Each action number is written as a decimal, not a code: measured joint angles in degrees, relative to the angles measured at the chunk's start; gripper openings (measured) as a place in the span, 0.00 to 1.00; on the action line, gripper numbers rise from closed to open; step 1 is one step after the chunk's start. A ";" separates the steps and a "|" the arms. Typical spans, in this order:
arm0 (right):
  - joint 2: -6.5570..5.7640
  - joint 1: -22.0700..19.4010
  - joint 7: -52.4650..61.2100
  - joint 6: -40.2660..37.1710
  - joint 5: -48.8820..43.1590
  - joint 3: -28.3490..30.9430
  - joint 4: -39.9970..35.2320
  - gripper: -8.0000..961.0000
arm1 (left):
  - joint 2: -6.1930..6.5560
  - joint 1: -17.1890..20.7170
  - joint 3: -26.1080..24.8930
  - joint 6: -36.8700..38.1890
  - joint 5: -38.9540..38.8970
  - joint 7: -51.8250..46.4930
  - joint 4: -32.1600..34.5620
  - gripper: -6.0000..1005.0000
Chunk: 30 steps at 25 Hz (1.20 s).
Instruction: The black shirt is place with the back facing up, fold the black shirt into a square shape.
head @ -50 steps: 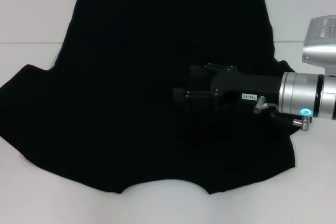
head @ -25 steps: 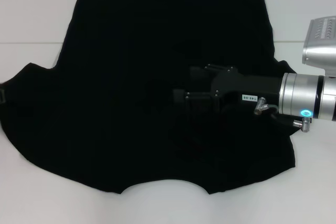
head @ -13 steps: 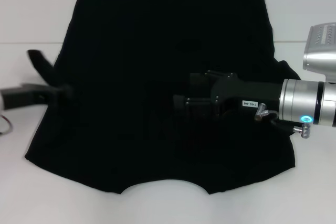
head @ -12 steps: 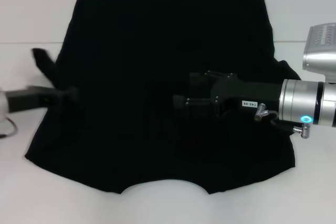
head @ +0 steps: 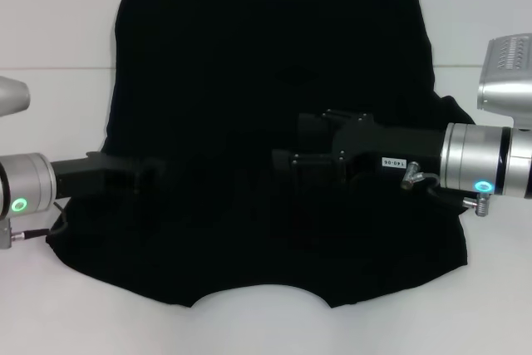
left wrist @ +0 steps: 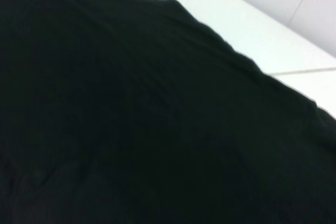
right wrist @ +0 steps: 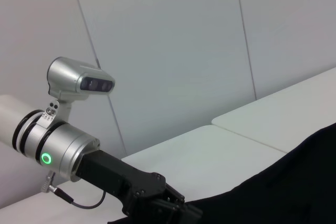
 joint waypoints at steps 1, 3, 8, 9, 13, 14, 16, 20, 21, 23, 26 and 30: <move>-0.03 0.00 0.00 0.00 0.00 0.05 -0.10 0.88 | -0.01 0.04 -0.12 0.07 -0.47 0.00 0.08 0.05; -0.08 0.00 0.01 0.08 0.00 0.28 -0.29 0.88 | 0.00 0.10 -0.19 0.63 -1.07 0.00 0.34 0.07; -0.82 -0.30 2.39 0.86 1.01 0.62 -1.17 0.87 | 0.61 0.29 -0.60 8.63 -4.84 -0.28 1.13 0.25; -1.17 -0.51 4.23 1.48 1.25 0.79 -1.73 0.87 | 0.76 0.34 -0.64 10.75 -6.26 0.01 0.94 0.29; -3.25 -1.45 15.95 4.35 0.46 0.77 -4.18 0.87 | 1.01 0.18 -0.33 20.14 -12.58 5.63 -1.43 0.41; -3.77 -1.72 18.57 4.67 0.05 0.72 -4.51 0.87 | 0.93 -0.06 -0.14 21.61 -13.51 8.21 -2.53 0.44; -5.34 -2.40 25.82 6.09 -1.78 0.82 -5.44 0.86 | 0.74 -0.43 0.05 23.02 -14.24 12.57 -4.18 0.50; -8.78 -3.96 39.52 8.60 -6.39 1.03 -6.63 0.86 | -0.15 -0.98 1.17 23.48 -14.38 23.31 -7.34 0.65; -9.55 -4.36 42.32 8.57 -7.40 1.04 -6.74 0.86 | -0.44 -0.99 1.60 23.23 -14.29 24.92 -7.66 0.69; -10.87 -5.07 47.90 8.11 -9.65 1.04 -7.01 0.85 | -1.22 -0.86 3.65 21.84 -14.04 29.53 -7.86 0.76; -12.06 -6.42 54.70 7.42 -13.57 1.11 -8.37 0.85 | -1.57 -0.63 7.38 19.56 -13.93 33.44 -8.01 0.87; -12.49 -7.75 61.21 7.30 -19.26 1.59 -10.22 0.84 | -1.61 -0.55 11.88 16.43 -13.86 34.89 -8.06 0.94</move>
